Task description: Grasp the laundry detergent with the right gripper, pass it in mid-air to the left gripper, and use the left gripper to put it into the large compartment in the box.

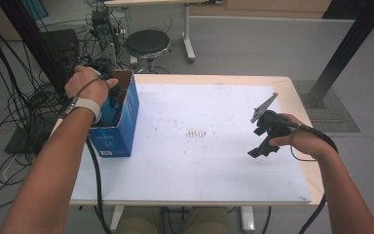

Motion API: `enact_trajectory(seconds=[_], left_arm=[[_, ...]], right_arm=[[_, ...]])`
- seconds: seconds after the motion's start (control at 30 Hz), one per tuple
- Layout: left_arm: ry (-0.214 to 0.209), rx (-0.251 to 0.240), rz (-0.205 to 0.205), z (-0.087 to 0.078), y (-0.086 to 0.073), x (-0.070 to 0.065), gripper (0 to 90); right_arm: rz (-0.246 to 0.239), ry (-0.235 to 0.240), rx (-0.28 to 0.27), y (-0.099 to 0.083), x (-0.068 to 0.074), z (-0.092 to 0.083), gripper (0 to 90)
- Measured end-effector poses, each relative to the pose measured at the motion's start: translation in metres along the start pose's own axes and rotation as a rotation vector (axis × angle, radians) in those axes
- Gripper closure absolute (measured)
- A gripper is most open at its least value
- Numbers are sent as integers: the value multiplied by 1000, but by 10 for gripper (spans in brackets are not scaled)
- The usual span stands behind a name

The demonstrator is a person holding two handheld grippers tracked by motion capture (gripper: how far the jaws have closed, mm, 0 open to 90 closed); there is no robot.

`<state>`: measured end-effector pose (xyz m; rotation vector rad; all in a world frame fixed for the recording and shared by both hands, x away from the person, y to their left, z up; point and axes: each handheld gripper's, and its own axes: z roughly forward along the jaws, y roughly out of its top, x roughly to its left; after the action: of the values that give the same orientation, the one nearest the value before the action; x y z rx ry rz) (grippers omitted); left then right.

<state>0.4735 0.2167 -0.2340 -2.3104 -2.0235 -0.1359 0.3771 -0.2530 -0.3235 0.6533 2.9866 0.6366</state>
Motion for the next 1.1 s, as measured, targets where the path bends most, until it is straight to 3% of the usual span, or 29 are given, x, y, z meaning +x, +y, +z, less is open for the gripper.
enact_trajectory(seconds=[1.1], left_arm=[[9, 2, 31, 29, -2, -4, 374]], right_arm=[[6, 4, 3, -2, -1, 9, 87]])
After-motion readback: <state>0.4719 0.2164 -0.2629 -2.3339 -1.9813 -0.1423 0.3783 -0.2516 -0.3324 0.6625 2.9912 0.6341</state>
